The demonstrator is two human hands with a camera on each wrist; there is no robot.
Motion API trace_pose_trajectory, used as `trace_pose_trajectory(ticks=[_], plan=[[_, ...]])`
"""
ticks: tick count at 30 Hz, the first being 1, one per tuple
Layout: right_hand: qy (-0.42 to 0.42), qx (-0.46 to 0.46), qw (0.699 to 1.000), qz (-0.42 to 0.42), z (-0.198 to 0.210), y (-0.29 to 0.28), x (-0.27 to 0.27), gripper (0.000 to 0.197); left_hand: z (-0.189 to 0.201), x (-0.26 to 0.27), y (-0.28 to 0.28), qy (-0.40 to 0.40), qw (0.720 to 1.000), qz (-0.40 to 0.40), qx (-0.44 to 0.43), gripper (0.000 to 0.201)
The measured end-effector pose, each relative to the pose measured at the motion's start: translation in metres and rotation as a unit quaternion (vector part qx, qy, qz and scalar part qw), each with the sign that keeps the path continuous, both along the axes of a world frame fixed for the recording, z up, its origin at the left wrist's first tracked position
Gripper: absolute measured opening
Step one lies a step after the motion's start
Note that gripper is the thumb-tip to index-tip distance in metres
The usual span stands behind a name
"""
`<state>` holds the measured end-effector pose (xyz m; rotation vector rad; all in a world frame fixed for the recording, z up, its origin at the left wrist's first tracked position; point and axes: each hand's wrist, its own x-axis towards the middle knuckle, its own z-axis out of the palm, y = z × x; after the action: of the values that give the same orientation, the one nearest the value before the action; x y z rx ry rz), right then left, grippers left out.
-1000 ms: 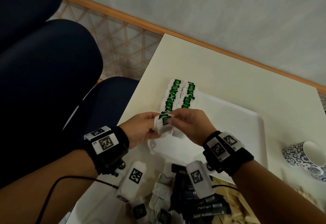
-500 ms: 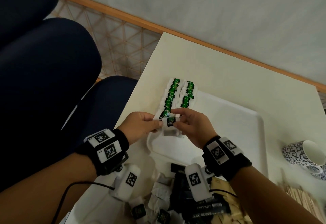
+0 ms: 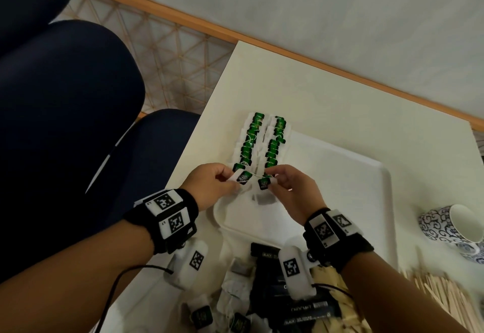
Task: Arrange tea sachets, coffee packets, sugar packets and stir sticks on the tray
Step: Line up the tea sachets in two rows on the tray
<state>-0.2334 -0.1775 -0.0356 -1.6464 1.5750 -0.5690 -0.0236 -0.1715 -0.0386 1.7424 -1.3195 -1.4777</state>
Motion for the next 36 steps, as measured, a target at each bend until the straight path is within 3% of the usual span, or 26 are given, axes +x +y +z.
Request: trace_pose_trajectory(ticks=[4, 9, 12, 18, 21, 23, 27, 31, 34, 36], plan=[[0.046, -0.011, 0.999, -0.008, -0.005, 0.006, -0.007, 0.022, -0.005, -0.003, -0.005, -0.070, 0.997, -0.014, -0.015, 0.012], [0.018, 0.052, 0.998, -0.008, -0.008, 0.016, -0.009, 0.034, -0.009, 0.004, -0.004, -0.131, 0.991, -0.021, -0.023, 0.017], [0.028, 0.059, 0.998, -0.012, -0.011, 0.016, -0.006, 0.030, -0.008, 0.006, -0.004, -0.158, 0.986, -0.036, -0.031, 0.019], [-0.078, 0.064, 0.991, -0.085, -0.012, 0.011, -0.001, 0.024, -0.007, 0.004, -0.005, -0.139, 0.989, -0.027, -0.033, 0.015], [-0.073, 0.064, 0.991, -0.096, -0.013, 0.009, 0.002, 0.024, -0.008, 0.002, -0.004, -0.135, 0.990, -0.024, -0.034, 0.019], [-0.044, 0.065, 0.993, -0.093, -0.012, 0.009, 0.001, 0.033, -0.008, 0.001, -0.003, -0.129, 0.991, -0.025, -0.036, 0.027], [0.038, 0.082, 0.995, -0.034, -0.006, 0.013, 0.001, 0.077, -0.009, 0.003, -0.004, -0.164, 0.984, -0.067, -0.022, 0.052], [0.067, 0.078, 0.995, -0.019, -0.008, 0.011, 0.002, 0.102, -0.014, 0.003, -0.008, -0.189, 0.979, -0.070, -0.024, 0.070], [0.069, 0.102, 0.992, -0.033, -0.011, 0.005, 0.001, 0.108, -0.016, 0.001, -0.013, -0.176, 0.981, -0.074, -0.027, 0.087], [0.067, 0.103, 0.992, -0.020, -0.015, 0.002, 0.001, 0.096, -0.014, 0.000, -0.017, -0.174, 0.980, -0.089, -0.031, 0.092]])
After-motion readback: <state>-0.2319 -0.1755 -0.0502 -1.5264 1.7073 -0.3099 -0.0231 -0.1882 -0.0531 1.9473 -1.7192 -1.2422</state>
